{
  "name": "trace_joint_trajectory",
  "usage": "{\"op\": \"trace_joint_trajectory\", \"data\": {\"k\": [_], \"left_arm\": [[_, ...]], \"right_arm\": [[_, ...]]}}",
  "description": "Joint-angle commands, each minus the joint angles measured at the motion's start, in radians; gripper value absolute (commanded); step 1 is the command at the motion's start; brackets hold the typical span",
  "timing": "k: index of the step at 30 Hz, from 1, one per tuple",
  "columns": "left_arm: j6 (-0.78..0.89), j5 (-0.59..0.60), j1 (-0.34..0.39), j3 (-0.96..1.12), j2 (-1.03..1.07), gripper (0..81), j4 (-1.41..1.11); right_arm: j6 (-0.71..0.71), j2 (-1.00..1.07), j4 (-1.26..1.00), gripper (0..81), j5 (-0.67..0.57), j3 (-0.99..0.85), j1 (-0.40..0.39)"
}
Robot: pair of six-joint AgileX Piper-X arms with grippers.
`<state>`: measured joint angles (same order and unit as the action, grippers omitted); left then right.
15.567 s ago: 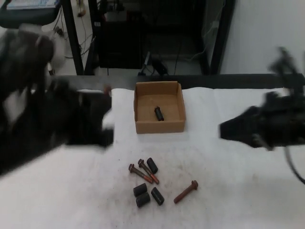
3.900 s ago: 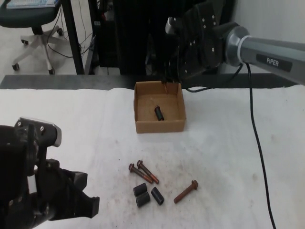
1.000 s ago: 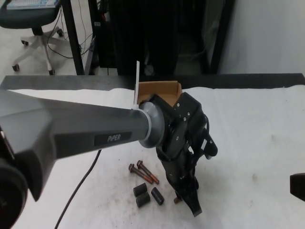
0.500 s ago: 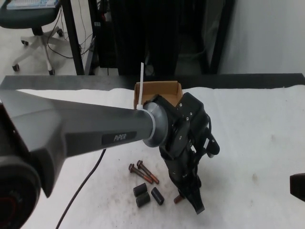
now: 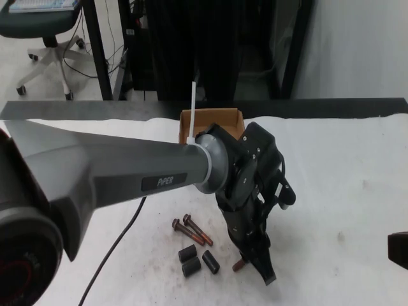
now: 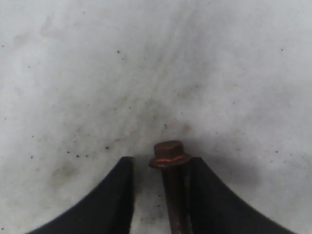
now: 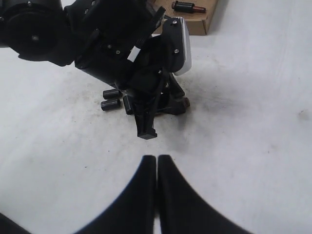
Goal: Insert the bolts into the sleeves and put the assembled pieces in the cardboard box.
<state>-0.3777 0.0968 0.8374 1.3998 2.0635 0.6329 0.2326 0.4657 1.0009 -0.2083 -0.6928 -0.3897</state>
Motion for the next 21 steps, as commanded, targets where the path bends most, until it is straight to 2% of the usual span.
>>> {"op": "trace_joint_trajectory", "data": {"k": [1,5,13,16,21], "left_arm": [[-0.037,-0.035,0.005,-0.009,0.030,0.7,0.027],[-0.038,-0.074,0.005,0.013,0.018,0.3,0.046],[0.034,-0.302,-0.010,0.050,-0.165,0.3,0.048],[0.078,-0.343,-0.044,0.048,-0.271,0.3,0.044],[0.175,-0.348,-0.150,0.004,-0.448,0.3,0.044]], "right_arm": [[-0.008,-0.006,0.011,0.8,-0.007,0.000,0.004],[-0.037,-0.006,0.024,0.8,-0.007,0.000,0.004],[-0.077,-0.001,0.013,0.8,0.032,0.000,0.004],[-0.129,0.022,-0.016,0.8,-0.012,0.000,0.004],[-0.158,0.137,-0.077,0.8,-0.061,0.000,0.004]]}}
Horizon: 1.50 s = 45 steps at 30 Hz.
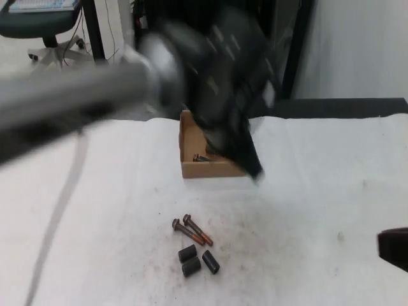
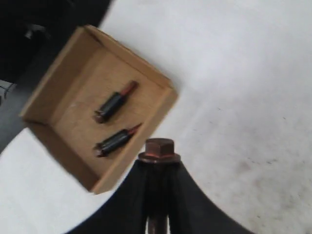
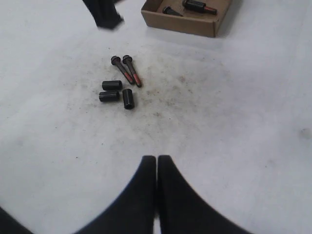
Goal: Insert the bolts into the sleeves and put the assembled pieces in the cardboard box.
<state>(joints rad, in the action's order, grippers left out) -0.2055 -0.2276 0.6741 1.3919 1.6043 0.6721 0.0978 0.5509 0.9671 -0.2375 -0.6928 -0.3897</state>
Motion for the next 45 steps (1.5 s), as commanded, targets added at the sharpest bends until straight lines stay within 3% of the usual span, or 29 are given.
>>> {"op": "trace_joint_trajectory", "data": {"k": [1,10,13,18,23,33,45], "left_arm": [[0.034,-0.009,-0.014,-0.014,-0.031,0.3,0.005],[0.146,0.096,-0.216,-0.427,-0.510,0.3,0.005],[0.181,0.191,-0.246,-0.622,-0.721,0.3,-0.040],[0.350,0.326,-0.255,-0.893,-1.073,0.3,-0.212],[0.423,0.344,-0.255,-1.039,-1.331,0.3,-0.324],[0.404,0.341,-0.255,-1.079,-1.444,0.3,-0.294],[0.340,0.341,-0.255,-1.079,-1.444,0.3,-0.263]], "right_arm": [[-0.023,0.080,-0.055,0.8,-0.032,0.000,0.004],[0.004,0.420,-0.285,0.5,-0.196,-0.025,0.004],[0.033,0.546,-0.307,8.2,-0.246,-0.080,-0.004],[0.004,0.750,-0.325,25.8,-0.214,-0.208,-0.091],[-0.098,0.972,-0.311,28.1,-0.089,-0.367,-0.186],[-0.152,1.303,-0.244,28.1,0.014,-0.583,-0.262],[-0.151,1.360,-0.153,28.4,0.022,-0.607,-0.266]]}}
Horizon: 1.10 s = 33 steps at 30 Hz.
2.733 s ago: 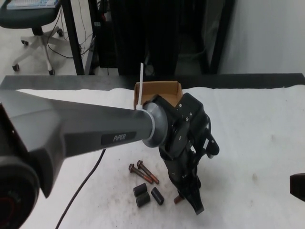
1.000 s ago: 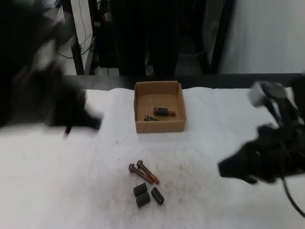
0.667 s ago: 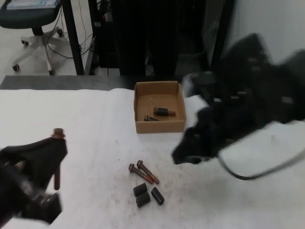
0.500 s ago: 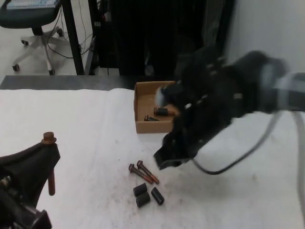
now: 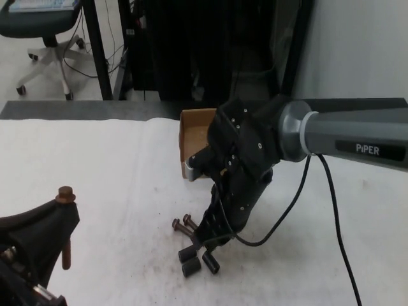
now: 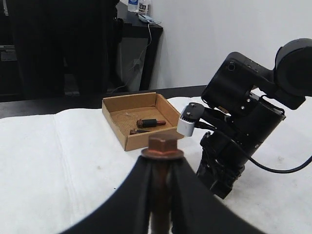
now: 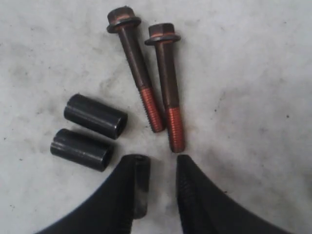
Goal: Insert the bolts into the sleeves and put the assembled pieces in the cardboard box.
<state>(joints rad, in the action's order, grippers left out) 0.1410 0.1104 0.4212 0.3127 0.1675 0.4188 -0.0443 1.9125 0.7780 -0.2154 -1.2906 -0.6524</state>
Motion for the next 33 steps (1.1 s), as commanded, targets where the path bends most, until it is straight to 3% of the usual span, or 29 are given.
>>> {"op": "trace_joint_trajectory", "data": {"k": [1,8,18,33], "left_arm": [[-0.007,0.003,-0.002,0.000,-0.007,0.3,-0.009],[-0.007,0.003,-0.002,0.000,-0.007,0.3,-0.009],[-0.018,0.003,-0.002,0.000,-0.007,0.3,-0.004],[-0.096,0.003,-0.002,0.000,-0.007,0.3,-0.004]], "right_arm": [[-0.009,-0.002,0.046,28.8,-0.002,-0.010,-0.003],[0.003,-0.002,0.059,34.7,-0.072,-0.010,-0.013],[-0.019,-0.002,-0.013,34.8,-0.002,-0.010,-0.025],[-0.046,0.014,0.005,34.8,-0.002,0.018,-0.036]]}}
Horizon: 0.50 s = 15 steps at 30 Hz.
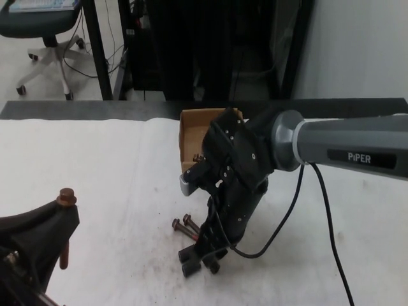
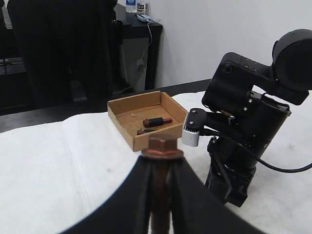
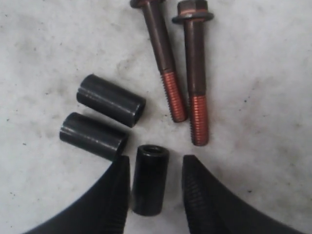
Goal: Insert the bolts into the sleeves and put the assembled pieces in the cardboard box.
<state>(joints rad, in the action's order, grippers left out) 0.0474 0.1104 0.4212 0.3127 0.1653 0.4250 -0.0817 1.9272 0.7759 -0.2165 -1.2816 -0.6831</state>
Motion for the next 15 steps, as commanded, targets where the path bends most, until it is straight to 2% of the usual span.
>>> {"op": "trace_joint_trajectory", "data": {"k": [1,15], "left_arm": [[-0.003,0.003,-0.002,0.000,-0.005,0.3,-0.011],[-0.003,-0.004,-0.002,0.000,-0.005,0.3,-0.011]], "right_arm": [[-0.009,0.000,0.007,34.8,0.002,0.012,-0.005],[-0.009,0.054,-0.003,34.8,0.002,0.021,-0.005]]}}
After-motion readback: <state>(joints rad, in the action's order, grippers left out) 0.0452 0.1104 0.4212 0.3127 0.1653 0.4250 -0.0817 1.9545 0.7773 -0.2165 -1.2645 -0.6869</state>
